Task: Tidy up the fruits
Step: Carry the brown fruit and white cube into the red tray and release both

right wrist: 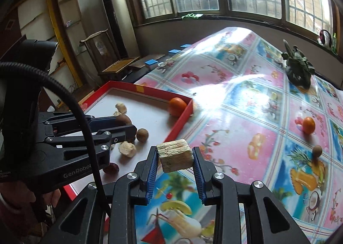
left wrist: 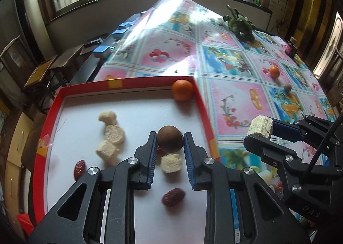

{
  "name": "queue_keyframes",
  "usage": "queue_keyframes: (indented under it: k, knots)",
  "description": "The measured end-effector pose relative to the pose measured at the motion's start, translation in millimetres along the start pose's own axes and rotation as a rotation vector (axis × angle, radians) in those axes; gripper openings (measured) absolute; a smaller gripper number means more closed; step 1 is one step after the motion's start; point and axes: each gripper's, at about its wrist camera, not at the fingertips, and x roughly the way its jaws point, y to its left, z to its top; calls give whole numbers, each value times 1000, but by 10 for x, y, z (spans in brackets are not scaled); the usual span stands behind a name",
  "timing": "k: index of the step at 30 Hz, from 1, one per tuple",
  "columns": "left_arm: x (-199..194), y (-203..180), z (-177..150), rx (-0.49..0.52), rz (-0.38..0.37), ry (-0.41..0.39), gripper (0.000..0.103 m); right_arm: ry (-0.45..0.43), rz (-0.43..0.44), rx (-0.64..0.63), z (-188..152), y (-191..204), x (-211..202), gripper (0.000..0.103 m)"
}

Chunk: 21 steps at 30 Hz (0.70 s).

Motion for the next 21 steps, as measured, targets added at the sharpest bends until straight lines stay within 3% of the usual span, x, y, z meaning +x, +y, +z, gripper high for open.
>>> queue_keyframes:
  k: [9,21]
  knots:
    - [-55,491,-130,-93,32,9,24,31,21,-43,99,244,219,30]
    - [-19,721,-206,-130,60,9,24,82,74,-66,413,362,802,31]
